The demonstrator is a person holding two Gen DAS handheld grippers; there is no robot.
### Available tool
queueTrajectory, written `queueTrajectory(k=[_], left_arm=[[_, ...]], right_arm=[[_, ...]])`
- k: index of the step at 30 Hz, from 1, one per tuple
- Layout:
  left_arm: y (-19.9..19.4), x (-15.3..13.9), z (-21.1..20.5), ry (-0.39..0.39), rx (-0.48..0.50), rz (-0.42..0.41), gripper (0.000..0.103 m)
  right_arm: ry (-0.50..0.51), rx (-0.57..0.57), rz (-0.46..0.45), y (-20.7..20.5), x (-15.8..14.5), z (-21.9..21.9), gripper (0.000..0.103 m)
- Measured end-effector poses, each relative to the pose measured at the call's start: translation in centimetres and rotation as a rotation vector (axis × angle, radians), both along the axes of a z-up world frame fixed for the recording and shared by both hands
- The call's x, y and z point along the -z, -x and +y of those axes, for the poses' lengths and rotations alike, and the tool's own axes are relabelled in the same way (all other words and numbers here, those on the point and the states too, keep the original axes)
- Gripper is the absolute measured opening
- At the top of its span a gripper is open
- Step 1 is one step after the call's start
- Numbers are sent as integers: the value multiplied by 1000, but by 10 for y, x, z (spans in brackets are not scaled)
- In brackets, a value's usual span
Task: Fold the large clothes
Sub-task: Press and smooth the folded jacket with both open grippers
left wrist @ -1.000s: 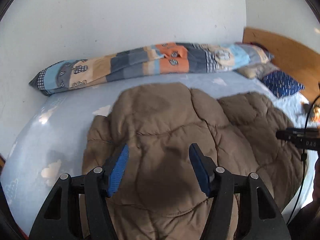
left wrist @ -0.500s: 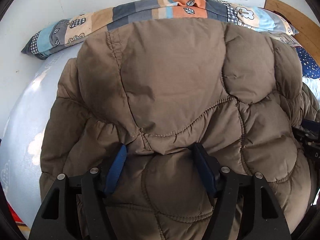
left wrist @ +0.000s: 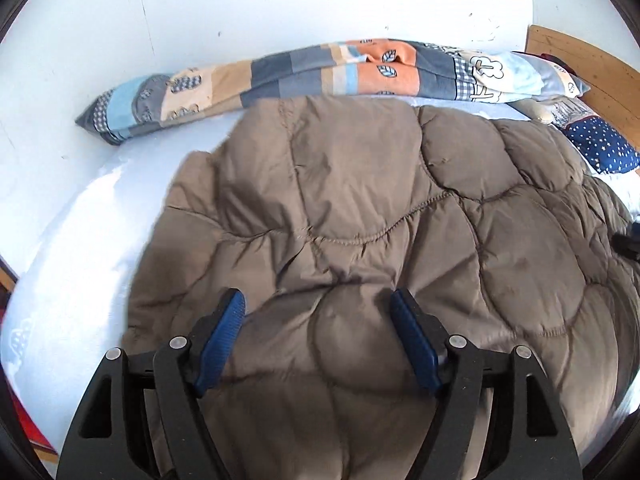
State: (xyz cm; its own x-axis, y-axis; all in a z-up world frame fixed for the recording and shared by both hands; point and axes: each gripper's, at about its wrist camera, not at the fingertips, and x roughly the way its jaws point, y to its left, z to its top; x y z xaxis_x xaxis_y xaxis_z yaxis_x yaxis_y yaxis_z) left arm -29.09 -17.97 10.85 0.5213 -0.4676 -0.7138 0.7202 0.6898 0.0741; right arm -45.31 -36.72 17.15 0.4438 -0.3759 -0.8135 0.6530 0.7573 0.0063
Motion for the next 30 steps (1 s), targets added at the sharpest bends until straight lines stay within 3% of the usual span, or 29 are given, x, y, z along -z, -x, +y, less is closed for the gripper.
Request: queueTrajectory(k=[3, 10, 18, 30], left_arm=[[15, -11, 17, 4, 8, -30, 75], [49, -16, 51, -3, -37, -2, 76], [47, 10, 50, -75, -47, 58, 81], [50, 26, 39, -133, -41, 40, 82]], right_arm=[[31, 12, -58, 25, -17, 19, 81], [-62, -17, -93, 57, -13, 73, 82], [-63, -70, 65, 36, 21, 87, 84], [-105, -68, 150, 20, 50, 83, 88]])
